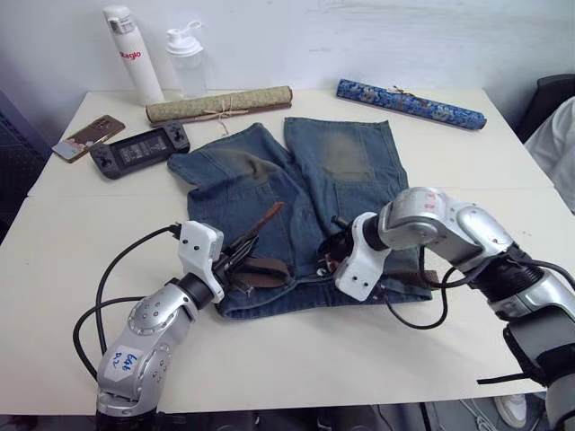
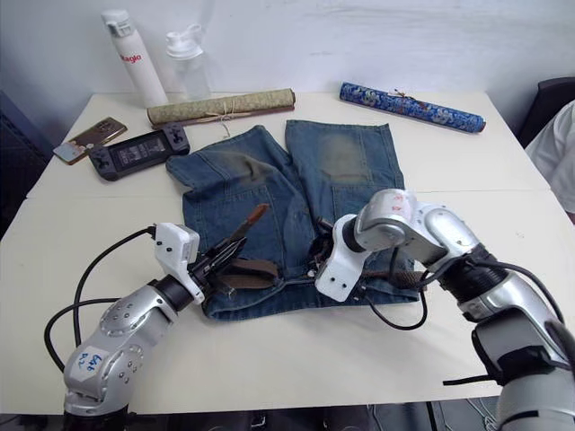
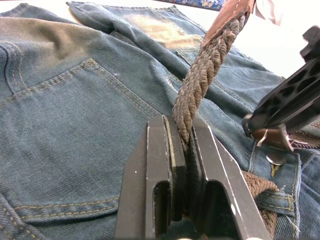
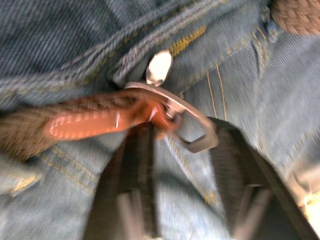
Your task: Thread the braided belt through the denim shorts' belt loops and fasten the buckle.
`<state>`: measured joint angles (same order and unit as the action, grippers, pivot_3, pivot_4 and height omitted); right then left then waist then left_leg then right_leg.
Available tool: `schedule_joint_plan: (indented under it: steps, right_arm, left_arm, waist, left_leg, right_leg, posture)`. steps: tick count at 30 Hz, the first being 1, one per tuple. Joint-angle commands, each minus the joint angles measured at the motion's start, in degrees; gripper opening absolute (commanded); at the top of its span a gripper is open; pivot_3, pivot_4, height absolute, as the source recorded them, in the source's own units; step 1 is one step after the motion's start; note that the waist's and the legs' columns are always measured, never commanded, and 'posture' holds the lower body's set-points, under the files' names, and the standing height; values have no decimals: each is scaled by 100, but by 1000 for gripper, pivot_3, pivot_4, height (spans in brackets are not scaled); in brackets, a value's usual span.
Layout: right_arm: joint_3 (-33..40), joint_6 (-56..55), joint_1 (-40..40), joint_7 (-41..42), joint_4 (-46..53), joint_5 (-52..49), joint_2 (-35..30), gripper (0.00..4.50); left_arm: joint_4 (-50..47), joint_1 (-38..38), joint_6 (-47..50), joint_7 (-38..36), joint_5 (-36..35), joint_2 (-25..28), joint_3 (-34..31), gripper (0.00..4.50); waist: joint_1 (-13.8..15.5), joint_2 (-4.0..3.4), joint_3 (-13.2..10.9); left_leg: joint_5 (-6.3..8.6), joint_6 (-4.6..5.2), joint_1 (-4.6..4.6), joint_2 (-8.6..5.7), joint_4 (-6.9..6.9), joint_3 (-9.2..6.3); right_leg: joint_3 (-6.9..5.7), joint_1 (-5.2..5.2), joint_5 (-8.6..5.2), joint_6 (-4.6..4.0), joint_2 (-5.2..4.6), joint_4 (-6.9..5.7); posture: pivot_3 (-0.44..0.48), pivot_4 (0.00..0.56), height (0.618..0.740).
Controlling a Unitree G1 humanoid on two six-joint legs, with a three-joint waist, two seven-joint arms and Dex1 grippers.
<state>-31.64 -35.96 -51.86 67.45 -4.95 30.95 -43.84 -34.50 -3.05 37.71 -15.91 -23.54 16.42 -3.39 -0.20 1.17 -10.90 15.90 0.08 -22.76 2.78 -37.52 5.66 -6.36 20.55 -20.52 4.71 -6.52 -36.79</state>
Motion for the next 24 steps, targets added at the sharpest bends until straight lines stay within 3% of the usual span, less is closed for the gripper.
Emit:
schedule_joint_plan:
  steps: [1,12,18,24]
  right_arm:
    - [121,283,269,113,202,-121,-83,76]
    - [1277,2282,1793,94,1803,-590,-439,76]
    - [1731,4480,2818,-353,3191,-411,393,76]
    - [1717,4889,2816,-846,3323,3,580,76]
  left_arm:
    - [-74,-54,-88,-16,-50,-8,-13,0]
    - [-100,-27,-39,-63,-82,60,-48,0]
    - [-161,26,33,-94,-110,106,-40,0]
    - [-120,-46,88,-137,-141,151,-53,0]
  waist:
    - [5,0,0]
    - [34,0,0]
    - [31,0,0]
    - [14,0,0]
  left_leg:
    - [0,0,4,-1,4,0]
    - [0,-2,2,-3,14,0]
    - [0,-2,1,-1,23,-8]
    - [-2,-6,0,-3,29,-2]
  right_leg:
    - [0,-2,0,0,0,-1]
    - [-2,-4,0,0,0,12]
    - [-9,-5,0,0,1,21]
    - [-2,6,0,-1,3,15]
  posture:
    - [0,150,717]
    - [0,150,717]
    - [0,150,717]
    - [0,150,717]
